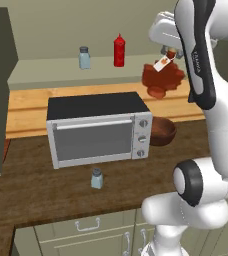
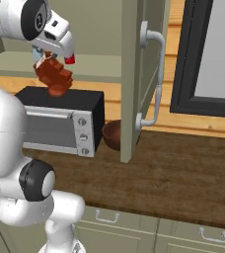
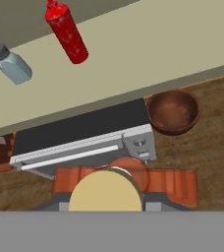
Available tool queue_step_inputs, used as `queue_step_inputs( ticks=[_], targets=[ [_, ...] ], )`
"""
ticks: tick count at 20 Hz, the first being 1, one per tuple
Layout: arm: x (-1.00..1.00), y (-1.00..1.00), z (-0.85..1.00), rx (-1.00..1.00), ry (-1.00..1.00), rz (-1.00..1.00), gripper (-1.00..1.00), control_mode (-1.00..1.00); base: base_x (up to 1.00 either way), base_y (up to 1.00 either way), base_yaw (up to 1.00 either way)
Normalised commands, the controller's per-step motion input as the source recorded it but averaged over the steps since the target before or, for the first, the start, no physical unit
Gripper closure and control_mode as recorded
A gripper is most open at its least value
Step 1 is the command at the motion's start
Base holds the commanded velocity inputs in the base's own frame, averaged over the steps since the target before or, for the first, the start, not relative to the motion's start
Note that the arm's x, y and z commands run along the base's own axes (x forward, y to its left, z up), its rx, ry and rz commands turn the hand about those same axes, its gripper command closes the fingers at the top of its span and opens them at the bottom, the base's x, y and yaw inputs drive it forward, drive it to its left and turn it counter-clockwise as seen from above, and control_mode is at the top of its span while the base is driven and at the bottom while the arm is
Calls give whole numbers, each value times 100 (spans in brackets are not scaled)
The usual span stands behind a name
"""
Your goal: Put the shaker and condiment bottle from the counter next to their counterparts in the cabinet.
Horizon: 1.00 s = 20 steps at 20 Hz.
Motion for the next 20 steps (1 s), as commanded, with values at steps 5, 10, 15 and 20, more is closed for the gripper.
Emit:
queue_step_inputs(
  ticks=[5,10,15,20],
  targets=[
    [6,-17,3,0,-10,0,100,-100,0,0,0],
    [8,-33,25,-2,-12,0,100,-100,0,0,0],
    [0,0,1,0,-6,0,100,-100,0,0,0],
    [3,-2,2,-1,-10,0,100,-100,0,0,0]
  ],
)
